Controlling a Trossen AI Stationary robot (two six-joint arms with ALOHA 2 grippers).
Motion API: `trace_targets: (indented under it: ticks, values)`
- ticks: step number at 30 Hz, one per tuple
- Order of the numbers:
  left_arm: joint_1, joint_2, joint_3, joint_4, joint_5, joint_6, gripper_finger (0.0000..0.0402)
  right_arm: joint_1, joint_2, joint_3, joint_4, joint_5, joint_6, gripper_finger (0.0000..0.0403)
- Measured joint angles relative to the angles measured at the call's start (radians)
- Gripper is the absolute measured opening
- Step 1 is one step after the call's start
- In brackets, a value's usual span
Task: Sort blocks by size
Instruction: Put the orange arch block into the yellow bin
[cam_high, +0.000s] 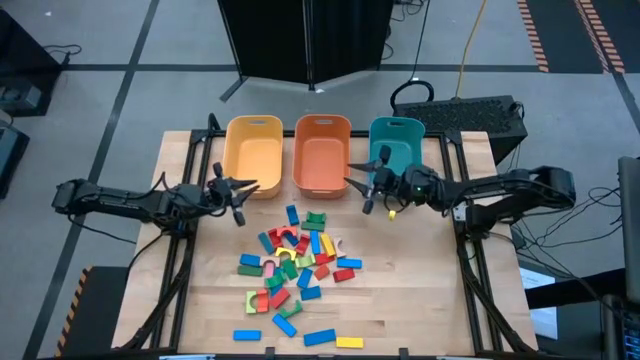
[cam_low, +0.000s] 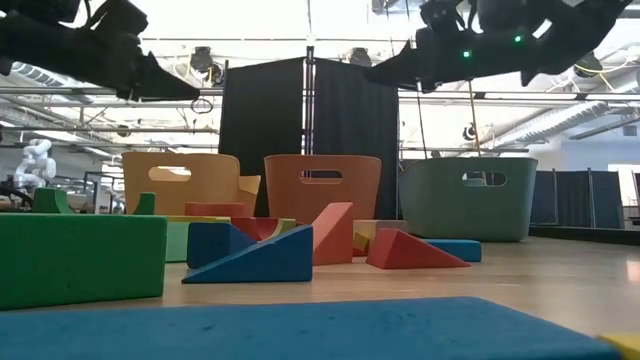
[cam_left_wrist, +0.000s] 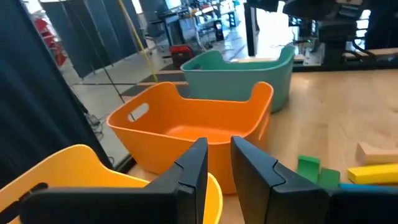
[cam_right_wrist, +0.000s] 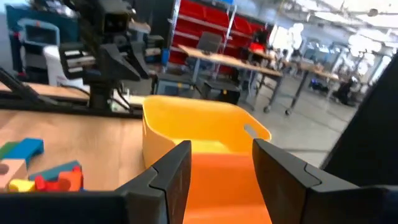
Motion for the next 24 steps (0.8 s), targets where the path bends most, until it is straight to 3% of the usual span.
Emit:
trace_targets:
  ticks: [5,11,18,21,24]
  values:
    - [-0.001,0.0,0.0,0.016,-0.007,0.0,0.0073,-0.005,0.027,0.001,0.037,0.0,0.035,0.016]
    - [-0.004,-0.001,0.0,-0.044,-0.007,-0.022,0.0073,0.01,0.089,0.0,-0.036,0.001,0.085,0.016]
    - [-0.056,-0.009,0.0,-0.077,0.031,-0.197,0.0073,0.038,0.128,0.002,0.164,0.004,0.058,0.016]
    - [-0.1,-0.024,0.0,-0.107,0.037,-0.255,0.0073,0.05,0.124,0.04,0.098,0.005,0.095,0.016]
    - [-0.129,-0.035,0.0,-0.158,0.049,-0.275,0.0073,0.078,0.134,0.112,-0.084,0.008,0.149,0.016]
